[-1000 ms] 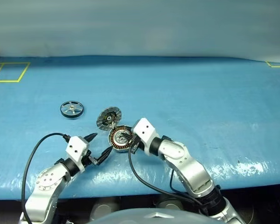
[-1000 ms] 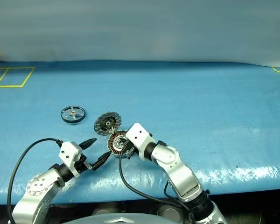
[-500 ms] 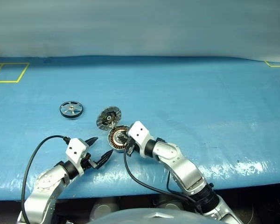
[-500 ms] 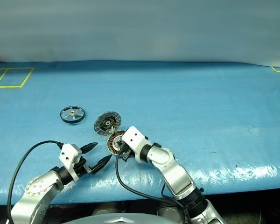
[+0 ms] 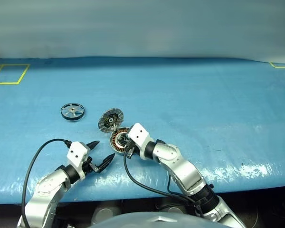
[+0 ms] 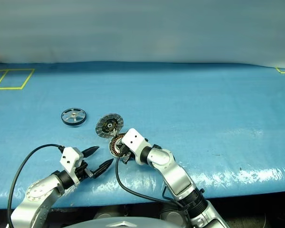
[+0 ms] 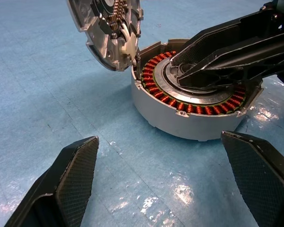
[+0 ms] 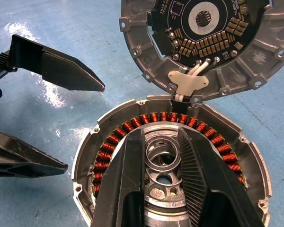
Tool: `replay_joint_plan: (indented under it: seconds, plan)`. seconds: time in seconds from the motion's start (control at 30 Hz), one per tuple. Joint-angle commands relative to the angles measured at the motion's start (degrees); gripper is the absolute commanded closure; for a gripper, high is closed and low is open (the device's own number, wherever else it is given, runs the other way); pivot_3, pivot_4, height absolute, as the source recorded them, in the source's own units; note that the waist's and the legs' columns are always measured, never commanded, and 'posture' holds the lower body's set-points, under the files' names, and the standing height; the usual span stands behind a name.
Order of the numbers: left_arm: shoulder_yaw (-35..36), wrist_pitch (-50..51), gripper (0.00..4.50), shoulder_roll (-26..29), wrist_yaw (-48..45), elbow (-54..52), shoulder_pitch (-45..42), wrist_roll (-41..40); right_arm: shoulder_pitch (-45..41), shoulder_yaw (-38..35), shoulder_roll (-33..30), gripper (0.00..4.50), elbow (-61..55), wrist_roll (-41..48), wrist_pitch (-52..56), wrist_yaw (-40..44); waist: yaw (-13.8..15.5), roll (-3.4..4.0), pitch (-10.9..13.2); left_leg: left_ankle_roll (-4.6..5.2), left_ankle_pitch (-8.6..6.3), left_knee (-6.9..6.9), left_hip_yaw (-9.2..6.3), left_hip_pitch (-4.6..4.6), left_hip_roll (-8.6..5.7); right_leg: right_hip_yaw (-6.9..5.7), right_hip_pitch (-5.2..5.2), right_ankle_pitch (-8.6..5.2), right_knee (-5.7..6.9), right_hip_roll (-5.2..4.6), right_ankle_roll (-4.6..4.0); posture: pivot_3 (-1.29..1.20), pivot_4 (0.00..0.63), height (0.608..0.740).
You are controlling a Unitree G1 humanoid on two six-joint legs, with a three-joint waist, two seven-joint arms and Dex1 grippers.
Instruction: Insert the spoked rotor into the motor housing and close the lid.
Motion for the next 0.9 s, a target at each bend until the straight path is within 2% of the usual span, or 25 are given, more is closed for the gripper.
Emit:
replay_joint_plan:
  seconds: [0.03, 0.17, 0.2, 0.33, 0.37, 0.43, 0.47, 0.53, 0.77, 0.9]
  plan:
    - [0.49, -1.15, 0.00, 0.04, -0.19, -0.79, 0.17, -0.07, 0.19, -0.09, 0.05, 3.83, -1.00, 0.53, 0.59, 0.57, 0.00, 0.00, 0.00, 0.00, 0.00, 0.00, 0.00, 0.00, 0.00, 0.00, 0.00, 0.00, 0.00, 0.00, 0.00, 0.00, 0.150, 0.740]
    - [0.44, -1.24, 0.00, -0.02, -0.15, -0.59, 0.21, 0.01, 0.86, -0.38, -0.43, 3.83, -2.23, 1.10, 1.40, 0.99, 0.01, 0.00, 0.00, 0.00, 0.00, 0.00, 0.00, 0.00, 0.00, 0.00, 0.00, 0.00, 0.00, 0.00, 0.00, 0.00, 0.150, 0.740]
    - [0.42, -1.26, 0.00, -0.03, -0.14, -0.53, 0.20, 0.04, 0.94, -0.51, -0.49, 3.08, -2.38, 1.14, 1.47, 0.96, 0.01, 0.00, 0.00, 0.00, 0.00, 0.00, 0.00, 0.00, 0.00, 0.00, 0.00, 0.00, 0.00, 0.00, 0.00, 0.00, 0.150, 0.740]
    - [0.33, -1.33, 0.00, -0.15, -0.12, -0.36, 0.21, 0.08, 1.10, -1.68, -0.31, 1.79, -4.04, 1.52, 1.97, 0.25, 0.05, 0.00, 0.00, 0.00, 0.00, 0.00, 0.00, 0.00, 0.00, 0.00, 0.00, 0.00, 0.00, 0.00, 0.00, 0.00, 0.150, 0.740]
    - [0.31, -1.36, 0.00, -0.18, -0.11, -0.32, 0.24, 0.09, 1.17, -2.26, -0.15, 1.52, -5.64, 2.49, 2.85, 0.56, 0.05, 0.00, 0.00, 0.00, 0.00, 0.01, 0.00, 0.00, 0.00, 0.00, 0.00, 0.00, 0.00, 0.00, 0.00, 0.00, 0.150, 0.740]
    - [0.30, -1.39, 0.00, -0.24, -0.09, -0.24, 0.26, 0.09, 1.24, -3.19, 0.13, 1.52, -8.49, 4.22, 4.46, 0.98, 0.05, 0.01, 0.01, 0.00, 0.00, 0.01, -0.01, -0.01, 0.00, 0.00, 0.00, 0.00, 0.00, 0.00, 0.00, 0.00, 0.150, 0.740]
    - [0.29, -1.41, 0.00, -0.26, -0.09, -0.20, 0.27, 0.12, 1.21, -3.51, 0.26, 1.63, -9.72, 4.72, 5.44, 0.84, 0.04, 0.01, 0.01, 0.00, 0.00, 0.01, -0.01, -0.02, 0.00, 0.00, -0.02, 0.00, 0.00, 0.00, 0.00, 0.00, 0.150, 0.740]
    - [0.27, -1.42, 0.00, -0.31, -0.08, -0.12, 0.27, 0.13, 1.18, -3.97, 0.54, 2.14, -11.60, 5.55, 7.45, 0.33, 0.00, 0.01, 0.01, 0.00, 0.00, -0.01, -0.02, -0.03, 0.01, 0.00, -0.03, 0.00, 0.00, 0.00, 0.00, 0.00, 0.150, 0.740]
    - [0.10, -1.59, 0.00, -0.48, -0.19, 0.21, 0.03, 0.12, -0.44, -2.37, -0.25, 4.48, -13.99, 4.56, 11.94, -1.19, 0.01, 0.02, 0.01, -0.01, -0.01, -0.01, -0.01, -0.03, 0.01, 0.00, -0.03, -0.01, 0.00, -0.01, -0.01, 0.00, 0.150, 0.740]
    - [0.15, -1.63, 0.00, -0.58, -0.03, 0.17, 0.12, 0.29, -2.11, -0.28, -1.46, 4.48, -12.86, 1.68, 12.34, -2.48, 0.00, 0.01, 0.01, -0.01, -0.01, -0.01, -0.01, -0.03, 0.00, 0.00, -0.03, -0.01, 0.00, -0.01, -0.01, 0.00, 0.150, 0.740]
